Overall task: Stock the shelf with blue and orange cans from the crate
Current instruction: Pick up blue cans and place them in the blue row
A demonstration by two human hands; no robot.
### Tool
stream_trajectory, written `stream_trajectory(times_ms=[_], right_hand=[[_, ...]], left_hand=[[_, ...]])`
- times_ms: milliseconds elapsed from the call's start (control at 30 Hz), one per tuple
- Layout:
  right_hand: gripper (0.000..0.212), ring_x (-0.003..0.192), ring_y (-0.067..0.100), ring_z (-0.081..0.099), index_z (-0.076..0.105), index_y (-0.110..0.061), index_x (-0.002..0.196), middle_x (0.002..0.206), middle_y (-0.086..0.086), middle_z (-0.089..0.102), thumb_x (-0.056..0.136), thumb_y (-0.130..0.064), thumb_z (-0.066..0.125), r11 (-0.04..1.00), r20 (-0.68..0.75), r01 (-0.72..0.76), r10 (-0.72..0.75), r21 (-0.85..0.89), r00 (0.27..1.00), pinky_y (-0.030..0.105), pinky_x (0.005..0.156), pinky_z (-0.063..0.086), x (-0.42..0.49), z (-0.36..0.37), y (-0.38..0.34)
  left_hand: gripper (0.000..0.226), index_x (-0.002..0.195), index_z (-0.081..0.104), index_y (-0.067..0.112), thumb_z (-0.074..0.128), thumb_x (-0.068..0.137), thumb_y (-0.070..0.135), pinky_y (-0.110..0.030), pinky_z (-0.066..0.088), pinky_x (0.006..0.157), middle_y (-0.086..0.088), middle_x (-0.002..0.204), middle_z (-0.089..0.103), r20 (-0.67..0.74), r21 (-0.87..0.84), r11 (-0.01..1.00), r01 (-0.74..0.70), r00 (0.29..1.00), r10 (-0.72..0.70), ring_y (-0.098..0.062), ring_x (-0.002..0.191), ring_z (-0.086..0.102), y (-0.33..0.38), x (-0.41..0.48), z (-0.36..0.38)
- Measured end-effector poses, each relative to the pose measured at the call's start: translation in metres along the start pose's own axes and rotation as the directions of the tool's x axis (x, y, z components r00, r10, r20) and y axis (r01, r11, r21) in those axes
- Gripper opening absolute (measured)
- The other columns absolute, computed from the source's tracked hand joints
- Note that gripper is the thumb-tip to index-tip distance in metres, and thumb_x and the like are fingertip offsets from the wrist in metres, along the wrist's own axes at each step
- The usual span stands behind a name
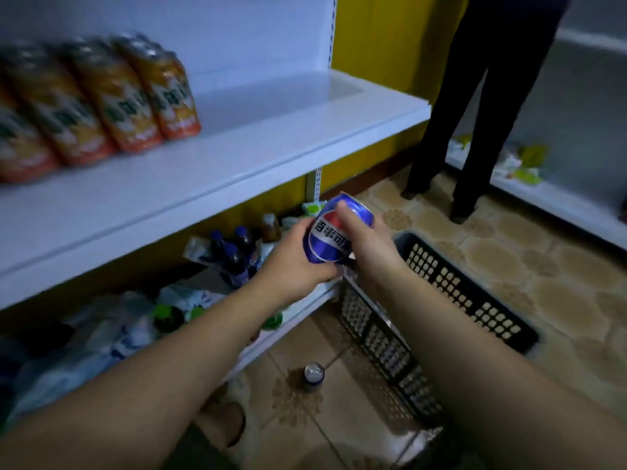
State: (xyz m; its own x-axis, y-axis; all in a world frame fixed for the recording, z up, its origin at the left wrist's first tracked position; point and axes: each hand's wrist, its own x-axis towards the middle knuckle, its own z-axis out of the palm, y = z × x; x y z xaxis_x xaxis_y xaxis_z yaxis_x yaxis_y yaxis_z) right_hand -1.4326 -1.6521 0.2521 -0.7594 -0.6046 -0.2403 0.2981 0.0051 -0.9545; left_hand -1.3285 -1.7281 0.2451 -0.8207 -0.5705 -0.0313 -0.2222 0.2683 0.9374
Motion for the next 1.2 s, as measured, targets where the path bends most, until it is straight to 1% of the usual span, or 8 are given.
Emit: stream_trajectory(times_ms=[100,200,433,600,700,833,1000,1200], right_hand=[[0.052,0.089,0.022,0.070,0.054,-0.012,0.122,0.107,0.009,0.067,0.078,-0.028,0.077,0.976,0.092,0.132,-0.117,-0.172,0.989,0.031,0.065,0.058,-0.027,0.029,-0.029],[0.049,0.091,0.020,0.068,0.055,-0.014,0.120,0.108,0.005,0.065,0.078,-0.023,0.077,0.947,0.161,0.259,-0.230,-0.190,0.960,0.034,0.073,0.058,-0.051,0.065,-0.049],[0.059,0.095,0.016,0.063,0.048,-0.018,0.132,0.113,0.001,0.060,0.080,-0.022,0.075,0.897,0.378,0.412,-0.330,-0.161,0.865,0.025,0.073,0.053,-0.099,0.163,-0.074],[0.069,0.106,0.020,0.060,0.045,-0.020,0.137,0.123,0.002,0.055,0.077,-0.022,0.078,0.889,0.484,0.436,-0.323,-0.138,0.813,0.031,0.082,0.053,-0.121,0.225,-0.069],[0.069,0.107,0.020,0.058,0.044,-0.021,0.137,0.123,0.000,0.055,0.077,-0.021,0.077,0.892,0.552,0.433,-0.299,-0.127,0.778,0.032,0.084,0.052,-0.133,0.257,-0.060],[0.070,0.111,0.020,0.055,0.042,-0.022,0.139,0.123,-0.002,0.053,0.078,-0.018,0.077,0.879,0.638,0.454,-0.269,-0.144,0.722,0.036,0.091,0.050,-0.149,0.296,-0.041],[0.072,0.113,0.017,0.051,0.038,-0.024,0.142,0.129,-0.004,0.051,0.080,-0.020,0.076,0.835,0.720,0.527,-0.267,-0.160,0.641,0.036,0.096,0.047,-0.165,0.335,-0.021],[0.066,0.111,0.012,0.049,0.039,-0.027,0.140,0.117,-0.012,0.047,0.084,-0.026,0.073,0.797,0.796,0.582,-0.242,-0.163,0.555,0.034,0.093,0.046,-0.184,0.378,-0.009]], left_hand=[[0.067,0.118,0.041,0.030,0.081,0.070,0.006,-0.008,0.047,0.068,0.012,0.106,0.060,-0.076,0.005,1.000,-0.020,0.997,0.021,0.006,0.089,0.060,0.016,-0.033,-0.036],[0.061,0.119,0.039,0.033,0.079,0.075,0.019,-0.009,0.046,0.071,0.020,0.104,0.056,-0.130,0.050,0.999,-0.005,0.991,0.011,0.009,0.089,0.055,0.031,-0.064,-0.079],[0.072,0.144,0.035,0.021,0.071,0.082,0.032,-0.036,0.042,0.103,-0.001,0.135,0.050,-0.328,0.261,0.958,0.114,0.944,-0.023,-0.015,0.125,0.048,0.033,-0.139,-0.189],[0.064,0.143,0.039,0.021,0.061,0.087,0.045,-0.030,0.037,0.103,-0.001,0.149,0.038,-0.488,0.559,0.741,0.373,0.870,-0.070,-0.019,0.129,0.046,0.010,-0.205,-0.273],[0.067,0.145,0.036,0.019,0.050,0.090,0.054,-0.032,0.033,0.108,-0.002,0.151,0.035,-0.567,0.607,0.592,0.531,0.811,-0.146,-0.019,0.133,0.040,-0.014,-0.244,-0.311],[0.069,0.151,0.020,0.025,0.026,0.093,0.063,-0.045,0.014,0.118,0.000,0.160,0.014,-0.660,0.597,0.376,0.709,0.700,-0.273,-0.020,0.146,0.015,-0.050,-0.294,-0.346],[0.066,0.152,0.012,0.031,0.018,0.094,0.061,-0.046,0.007,0.119,0.001,0.161,0.005,-0.713,0.572,0.305,0.761,0.646,-0.273,-0.019,0.148,0.006,-0.073,-0.349,-0.376],[0.076,0.152,0.015,0.030,0.013,0.087,0.069,-0.051,0.011,0.117,0.001,0.161,0.008,-0.809,0.467,0.219,0.857,0.514,-0.286,-0.020,0.147,0.008,-0.089,-0.390,-0.418]])
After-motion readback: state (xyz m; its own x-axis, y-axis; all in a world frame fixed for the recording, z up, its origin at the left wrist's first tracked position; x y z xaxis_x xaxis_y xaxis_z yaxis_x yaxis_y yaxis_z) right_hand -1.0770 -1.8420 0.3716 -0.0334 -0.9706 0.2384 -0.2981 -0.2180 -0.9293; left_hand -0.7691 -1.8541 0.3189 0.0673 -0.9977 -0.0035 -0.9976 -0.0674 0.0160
